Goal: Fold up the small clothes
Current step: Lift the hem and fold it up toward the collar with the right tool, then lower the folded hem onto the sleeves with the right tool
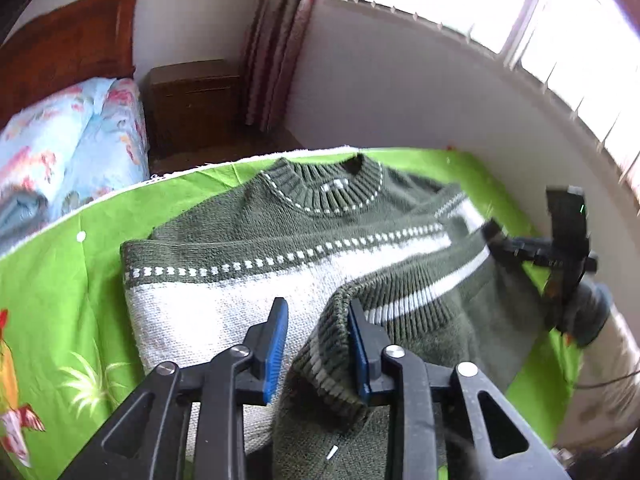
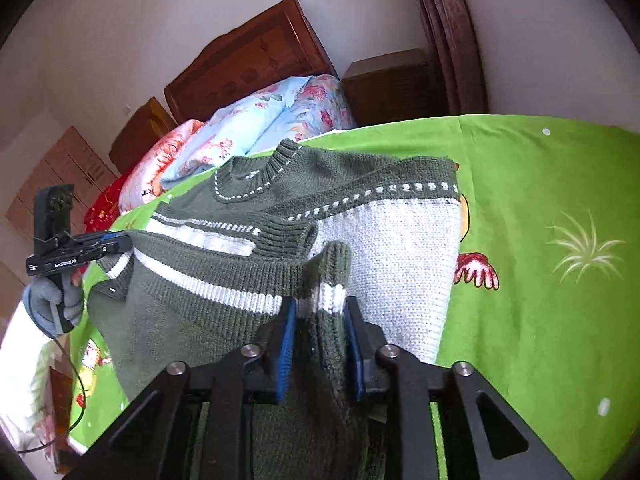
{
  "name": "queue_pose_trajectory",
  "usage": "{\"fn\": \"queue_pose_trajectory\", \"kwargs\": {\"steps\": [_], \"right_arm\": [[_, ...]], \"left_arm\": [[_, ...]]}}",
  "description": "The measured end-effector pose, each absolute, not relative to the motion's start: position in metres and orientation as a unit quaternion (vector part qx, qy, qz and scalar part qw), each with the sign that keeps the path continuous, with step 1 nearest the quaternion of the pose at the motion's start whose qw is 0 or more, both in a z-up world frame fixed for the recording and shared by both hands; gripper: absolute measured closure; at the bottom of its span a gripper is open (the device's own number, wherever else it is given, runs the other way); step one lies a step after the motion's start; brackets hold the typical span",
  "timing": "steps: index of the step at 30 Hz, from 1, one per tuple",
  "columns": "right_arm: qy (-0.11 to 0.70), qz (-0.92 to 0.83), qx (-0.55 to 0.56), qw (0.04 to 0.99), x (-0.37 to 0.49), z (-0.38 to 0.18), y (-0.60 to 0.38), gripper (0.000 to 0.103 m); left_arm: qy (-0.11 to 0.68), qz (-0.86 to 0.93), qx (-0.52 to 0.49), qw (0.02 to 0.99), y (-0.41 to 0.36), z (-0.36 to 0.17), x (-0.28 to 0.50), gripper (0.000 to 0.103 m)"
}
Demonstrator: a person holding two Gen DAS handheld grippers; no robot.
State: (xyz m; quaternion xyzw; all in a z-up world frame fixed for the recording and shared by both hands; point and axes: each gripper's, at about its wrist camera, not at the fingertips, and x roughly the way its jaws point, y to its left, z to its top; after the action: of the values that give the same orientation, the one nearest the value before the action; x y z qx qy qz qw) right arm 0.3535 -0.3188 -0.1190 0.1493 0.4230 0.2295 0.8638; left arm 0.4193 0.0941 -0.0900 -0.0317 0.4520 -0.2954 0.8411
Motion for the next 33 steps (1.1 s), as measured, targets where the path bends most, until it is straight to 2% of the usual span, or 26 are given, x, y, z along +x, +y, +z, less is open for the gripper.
{"fn": "queue_pose_trajectory", "kwargs": {"steps": [1,2,6,10,15,18,21,24,30,33], "right_arm": [[0.418,0.238,0.152,0.863,0.352,-0.119,-0.320,0.052],[0.416,0.241,0.148,0.864,0.350,-0.120,-0.318,0.040],[0.414,0.240,0.132,0.868,0.348,-0.122,-0.313,0.040],[0.411,0.239,0.141,0.868,0.348,-0.123,-0.316,0.041],[0.413,0.233,0.137,0.870,0.348,-0.123,-0.316,0.041],[0.414,0.231,0.136,0.870,0.349,-0.123,-0.316,0.041],[0.415,0.228,0.133,0.871,0.350,-0.123,-0.313,0.041],[0.413,0.226,0.133,0.872,0.349,-0.123,-0.313,0.041],[0.414,0.225,0.131,0.872,0.349,-0.123,-0.313,0.041],[0.414,0.225,0.131,0.872,0.349,-0.123,-0.313,0.041]], "left_arm": [[0.445,-0.286,-0.066,0.846,0.109,-0.088,0.422,0.070],[0.440,-0.274,-0.104,0.849,0.125,-0.087,0.427,0.070],[0.408,-0.247,-0.249,0.843,0.187,-0.087,0.439,0.070],[0.402,-0.283,-0.276,0.826,0.196,-0.089,0.430,0.071],[0.418,-0.354,-0.178,0.818,0.139,-0.073,0.395,0.069],[0.439,-0.331,-0.063,0.833,0.095,-0.067,0.379,0.067],[0.476,-0.287,0.067,0.829,0.060,-0.083,0.365,0.067],[0.495,-0.255,0.138,0.819,0.044,-0.106,0.357,0.067],[0.465,-0.215,0.131,0.849,0.052,-0.098,0.363,0.067],[0.456,-0.188,0.162,0.855,0.051,-0.096,0.368,0.067]]}}
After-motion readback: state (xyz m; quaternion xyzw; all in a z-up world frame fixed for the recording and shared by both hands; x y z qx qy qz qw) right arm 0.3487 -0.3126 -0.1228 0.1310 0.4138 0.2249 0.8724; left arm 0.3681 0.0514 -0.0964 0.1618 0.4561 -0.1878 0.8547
